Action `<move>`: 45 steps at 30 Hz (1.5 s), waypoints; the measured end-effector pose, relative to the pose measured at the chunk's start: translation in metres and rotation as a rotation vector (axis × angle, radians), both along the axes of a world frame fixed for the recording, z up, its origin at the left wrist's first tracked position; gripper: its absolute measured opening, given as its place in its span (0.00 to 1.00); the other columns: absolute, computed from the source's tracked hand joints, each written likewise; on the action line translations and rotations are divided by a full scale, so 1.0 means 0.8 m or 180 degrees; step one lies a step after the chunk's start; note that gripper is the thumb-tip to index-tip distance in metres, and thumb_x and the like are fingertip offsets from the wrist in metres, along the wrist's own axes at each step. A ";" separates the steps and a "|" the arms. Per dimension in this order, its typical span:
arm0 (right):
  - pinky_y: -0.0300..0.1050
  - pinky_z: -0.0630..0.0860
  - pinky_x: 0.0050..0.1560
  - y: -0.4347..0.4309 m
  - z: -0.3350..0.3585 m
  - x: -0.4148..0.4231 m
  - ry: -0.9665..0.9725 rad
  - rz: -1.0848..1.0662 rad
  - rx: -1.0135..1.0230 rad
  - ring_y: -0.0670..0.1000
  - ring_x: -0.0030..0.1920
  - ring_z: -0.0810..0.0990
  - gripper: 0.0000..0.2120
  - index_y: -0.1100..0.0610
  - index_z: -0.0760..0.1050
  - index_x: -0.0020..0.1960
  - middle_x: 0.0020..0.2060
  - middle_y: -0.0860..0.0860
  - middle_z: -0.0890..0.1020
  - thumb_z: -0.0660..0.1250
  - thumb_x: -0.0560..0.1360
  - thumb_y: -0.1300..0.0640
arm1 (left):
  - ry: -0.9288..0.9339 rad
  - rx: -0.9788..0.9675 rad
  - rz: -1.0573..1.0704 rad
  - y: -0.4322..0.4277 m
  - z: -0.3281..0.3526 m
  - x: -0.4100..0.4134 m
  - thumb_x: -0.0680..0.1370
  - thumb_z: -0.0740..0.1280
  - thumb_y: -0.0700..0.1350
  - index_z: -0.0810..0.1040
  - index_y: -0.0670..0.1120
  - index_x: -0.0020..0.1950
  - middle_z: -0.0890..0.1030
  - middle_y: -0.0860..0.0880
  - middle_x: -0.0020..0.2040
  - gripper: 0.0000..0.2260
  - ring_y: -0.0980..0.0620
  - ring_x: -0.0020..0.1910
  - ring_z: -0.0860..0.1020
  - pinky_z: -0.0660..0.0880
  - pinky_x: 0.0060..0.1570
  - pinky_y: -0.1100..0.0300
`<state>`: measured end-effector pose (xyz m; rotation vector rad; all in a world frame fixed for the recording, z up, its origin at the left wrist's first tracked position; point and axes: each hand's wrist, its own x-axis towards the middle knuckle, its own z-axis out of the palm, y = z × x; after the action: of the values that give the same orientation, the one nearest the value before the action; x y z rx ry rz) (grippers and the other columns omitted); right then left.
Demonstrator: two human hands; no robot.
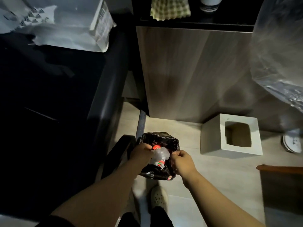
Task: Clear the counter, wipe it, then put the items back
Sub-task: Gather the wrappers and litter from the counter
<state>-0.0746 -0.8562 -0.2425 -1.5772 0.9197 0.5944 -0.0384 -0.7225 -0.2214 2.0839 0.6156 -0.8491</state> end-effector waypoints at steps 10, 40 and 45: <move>0.43 0.68 0.40 0.020 0.090 0.033 -0.0615 0.0526 -0.0275 0.51 0.37 0.72 0.07 0.56 0.70 0.39 0.33 0.51 0.75 0.61 0.75 0.63 | -0.0685 0.0170 -0.0491 0.021 0.077 0.015 0.76 0.66 0.41 0.78 0.46 0.52 0.81 0.47 0.46 0.06 0.48 0.49 0.78 0.68 0.42 0.69; 0.44 0.73 0.56 0.478 0.353 0.059 -0.2812 0.3834 -0.1642 0.53 0.57 0.75 0.15 0.53 0.70 0.62 0.57 0.53 0.75 0.62 0.76 0.52 | -0.2148 0.1891 -0.0600 0.485 0.343 -0.047 0.79 0.62 0.48 0.75 0.49 0.61 0.74 0.48 0.59 0.12 0.49 0.56 0.75 0.75 0.56 0.55; 0.44 0.73 0.56 0.606 0.355 0.037 -0.2937 0.3824 -0.1436 0.51 0.57 0.76 0.15 0.52 0.71 0.62 0.58 0.51 0.75 0.62 0.76 0.53 | -0.2165 0.2035 -0.0434 0.608 0.344 -0.079 0.79 0.61 0.48 0.75 0.49 0.61 0.74 0.49 0.59 0.12 0.50 0.57 0.75 0.74 0.55 0.57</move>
<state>-0.0448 -0.3710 0.0416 -2.4160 -0.7294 0.3448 -0.1017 -0.2359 0.0539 2.8025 0.3905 0.0568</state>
